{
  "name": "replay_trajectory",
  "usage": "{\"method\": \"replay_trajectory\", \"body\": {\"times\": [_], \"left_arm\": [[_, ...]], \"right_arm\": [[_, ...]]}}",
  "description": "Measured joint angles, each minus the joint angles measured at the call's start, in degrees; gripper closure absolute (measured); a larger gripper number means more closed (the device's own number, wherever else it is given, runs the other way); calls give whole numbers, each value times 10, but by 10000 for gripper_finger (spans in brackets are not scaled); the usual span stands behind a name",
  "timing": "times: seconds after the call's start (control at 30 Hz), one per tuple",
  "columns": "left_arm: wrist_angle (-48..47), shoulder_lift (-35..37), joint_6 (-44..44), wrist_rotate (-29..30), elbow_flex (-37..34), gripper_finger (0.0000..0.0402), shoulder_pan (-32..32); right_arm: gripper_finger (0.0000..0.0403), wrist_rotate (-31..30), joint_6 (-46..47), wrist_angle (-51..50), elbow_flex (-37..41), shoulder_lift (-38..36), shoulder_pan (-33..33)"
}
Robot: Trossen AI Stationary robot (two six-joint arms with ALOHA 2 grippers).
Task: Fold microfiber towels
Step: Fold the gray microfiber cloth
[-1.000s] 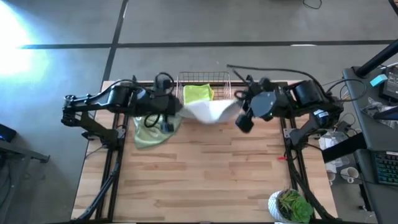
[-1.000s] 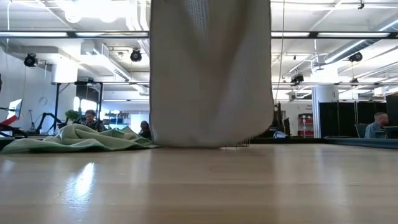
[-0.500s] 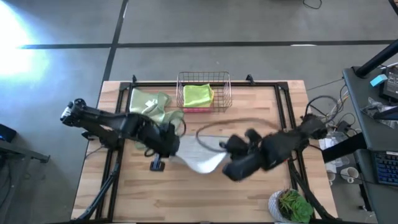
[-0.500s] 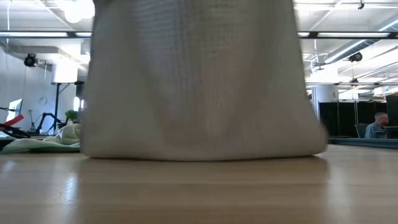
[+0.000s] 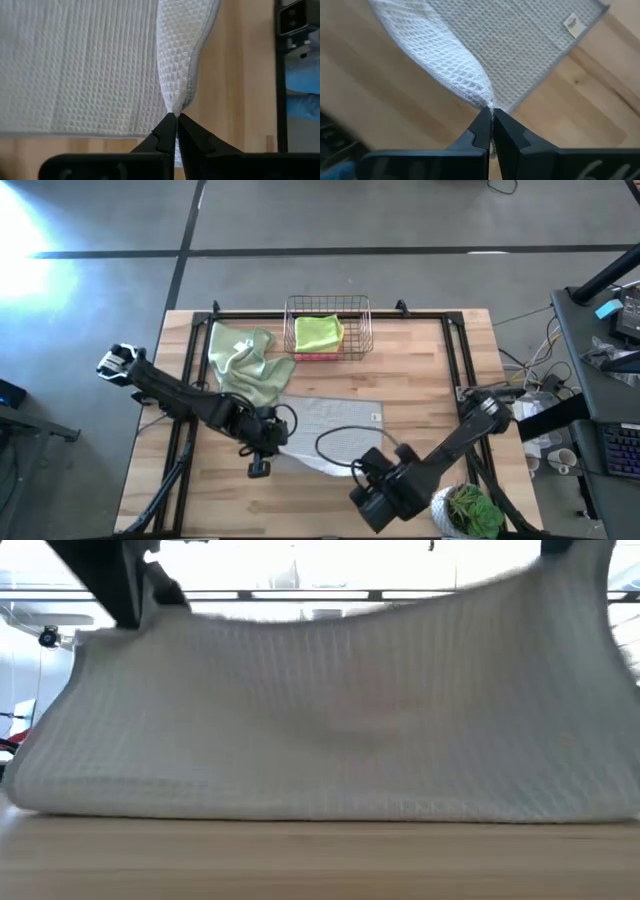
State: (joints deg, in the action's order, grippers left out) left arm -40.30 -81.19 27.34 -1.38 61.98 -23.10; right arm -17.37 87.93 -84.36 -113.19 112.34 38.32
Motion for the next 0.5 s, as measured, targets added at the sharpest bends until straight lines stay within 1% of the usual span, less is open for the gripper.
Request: {"method": "replay_trajectory", "body": {"times": [0.13, 0.27, 0.4, 0.5], "left_arm": [[8, 0, 8, 8, -18, 402, 2], [8, 0, 7, 40, -23, 402, 11], [8, 0, -25, 64, -23, 402, 33], [8, 1, -39, 68, -22, 402, 62]], "right_arm": [[394, -1, 6, -12, 1, 30, -7], [394, -3, 0, -49, 3, 32, -30], [394, -19, -28, -55, 17, 14, -59], [394, -25, -52, -58, 35, -6, -88]]}}
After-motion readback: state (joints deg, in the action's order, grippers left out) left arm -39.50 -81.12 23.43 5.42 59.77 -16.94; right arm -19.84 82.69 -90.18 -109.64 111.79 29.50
